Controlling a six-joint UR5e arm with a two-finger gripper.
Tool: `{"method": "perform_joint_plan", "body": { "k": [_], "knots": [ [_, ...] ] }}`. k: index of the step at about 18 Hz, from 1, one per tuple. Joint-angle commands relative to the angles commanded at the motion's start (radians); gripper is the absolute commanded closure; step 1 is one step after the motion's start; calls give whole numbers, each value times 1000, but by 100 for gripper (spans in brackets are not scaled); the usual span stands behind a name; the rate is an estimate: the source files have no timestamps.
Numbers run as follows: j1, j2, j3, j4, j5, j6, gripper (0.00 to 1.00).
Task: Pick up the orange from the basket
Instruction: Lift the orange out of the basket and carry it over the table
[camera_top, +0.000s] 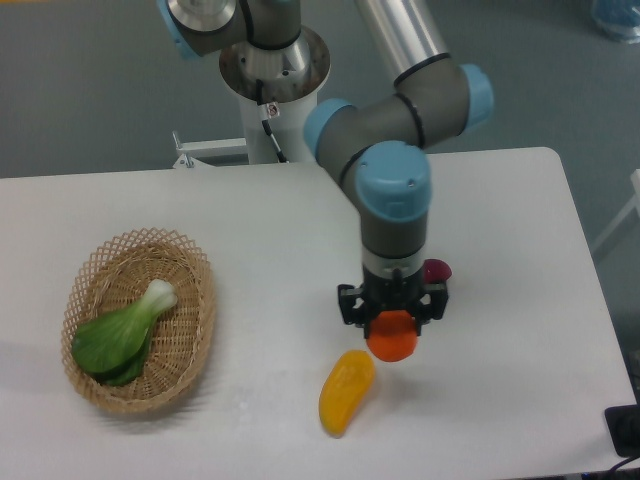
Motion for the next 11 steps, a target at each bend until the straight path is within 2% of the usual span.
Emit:
{"method": "perform_joint_plan", "body": {
  "k": [5,11],
  "knots": [
    [32,-2,5,-2,0,167,36],
    [52,-6,8,-2,2,281,36]
  ]
}}
